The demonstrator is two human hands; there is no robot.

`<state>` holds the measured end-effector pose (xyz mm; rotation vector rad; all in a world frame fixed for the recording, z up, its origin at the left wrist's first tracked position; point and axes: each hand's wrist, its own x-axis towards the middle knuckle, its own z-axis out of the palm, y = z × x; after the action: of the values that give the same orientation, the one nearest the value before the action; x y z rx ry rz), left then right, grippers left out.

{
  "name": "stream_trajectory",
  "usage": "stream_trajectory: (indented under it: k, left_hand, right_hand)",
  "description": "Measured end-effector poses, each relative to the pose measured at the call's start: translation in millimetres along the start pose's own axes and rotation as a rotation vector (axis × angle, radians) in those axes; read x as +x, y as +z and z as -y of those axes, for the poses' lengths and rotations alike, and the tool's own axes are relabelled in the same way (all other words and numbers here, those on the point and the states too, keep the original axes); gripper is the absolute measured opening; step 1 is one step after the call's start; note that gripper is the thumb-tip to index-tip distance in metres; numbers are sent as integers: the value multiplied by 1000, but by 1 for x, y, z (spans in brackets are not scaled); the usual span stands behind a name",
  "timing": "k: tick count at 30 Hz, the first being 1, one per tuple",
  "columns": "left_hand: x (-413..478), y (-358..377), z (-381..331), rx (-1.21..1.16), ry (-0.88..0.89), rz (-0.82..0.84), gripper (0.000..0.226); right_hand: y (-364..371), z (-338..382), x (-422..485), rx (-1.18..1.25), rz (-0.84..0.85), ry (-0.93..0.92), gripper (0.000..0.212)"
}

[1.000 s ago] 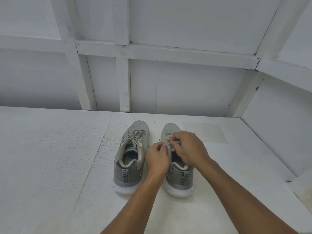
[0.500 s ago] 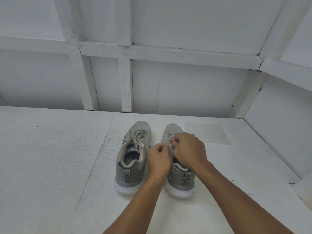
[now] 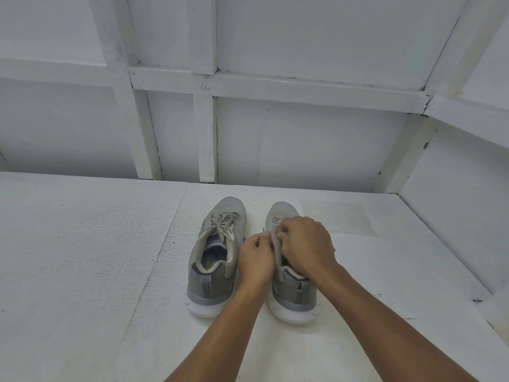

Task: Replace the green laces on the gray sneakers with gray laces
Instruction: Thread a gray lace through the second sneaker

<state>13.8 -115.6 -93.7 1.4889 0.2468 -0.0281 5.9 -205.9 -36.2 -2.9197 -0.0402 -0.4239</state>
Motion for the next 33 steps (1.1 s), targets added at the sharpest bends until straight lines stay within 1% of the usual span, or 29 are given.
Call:
stream_trajectory:
  k: [2,5,6,7,10,12,13,16,17,18,19,20,21,23,24,25,26,28,30,31,33]
  left_hand:
    - [3,2,-1,32,-4,9,25]
    - [8,5,-5,71,6,9,15]
    - [8,5,-8,102,21,-10,15]
    - [7,5,-13,133,48,-47,15]
    - [1,1,-35,121,248,-186,15]
    - [-2,-3,-55,14,338,-231,18]
    - [-1,-5,-67,-76,342,-234,20]
    - [11,-21,-106,-392,275,-278,20]
    - [18,-27,-115,-437,266,-295,18]
    - [24,-31,-122,-402,265,-284,17]
    - [28,-34,-125,-271,270,-242,18]
    - [30,-33,-126,-62,274,-148,20]
    - [29,-30,-124,207,279,-5,22]
    - [22,-22,-113,863,268,345,25]
    - [19,-18,-106,1141,269,468,27]
    - [17,-16,-100,1341,281,525,26]
    - [18,-16,-96,1432,286,529,24]
    - [22,-18,-92,1470,281,491,24]
    - [24,-22,-95,1480,300,470,23]
    - [22,-22,-97,1495,351,429,24]
    - [15,-21,-99,1536,520,288,33]
  right_hand:
    - [0,-5,0,-23,-13,-20,19]
    - [0,-14,0,6,-28,-16,13]
    - [0,-19,0,21,-28,-7,17]
    - [0,-25,-1,34,-20,10,25]
    - [-3,-47,-8,106,31,103,57]
    - [-2,-64,-16,190,85,172,75]
    - [-1,-71,-22,236,105,195,81]
    - [4,-85,-34,347,118,231,82]
    - [5,-88,-35,370,116,239,80]
    - [6,-90,-37,388,112,244,77]
    - [6,-91,-37,401,109,243,73]
    - [7,-90,-36,404,109,230,68]
    - [8,-88,-35,400,109,212,62]
    - [9,-83,-30,388,107,171,50]
    - [9,-80,-28,389,105,153,44]
    - [9,-78,-25,391,100,139,38]
    - [10,-76,-24,393,93,130,33]
    - [12,-75,-23,395,74,129,27]
    - [14,-76,-25,400,63,133,28]
    - [14,-76,-25,404,60,135,29]
    - [14,-76,-25,412,61,140,32]
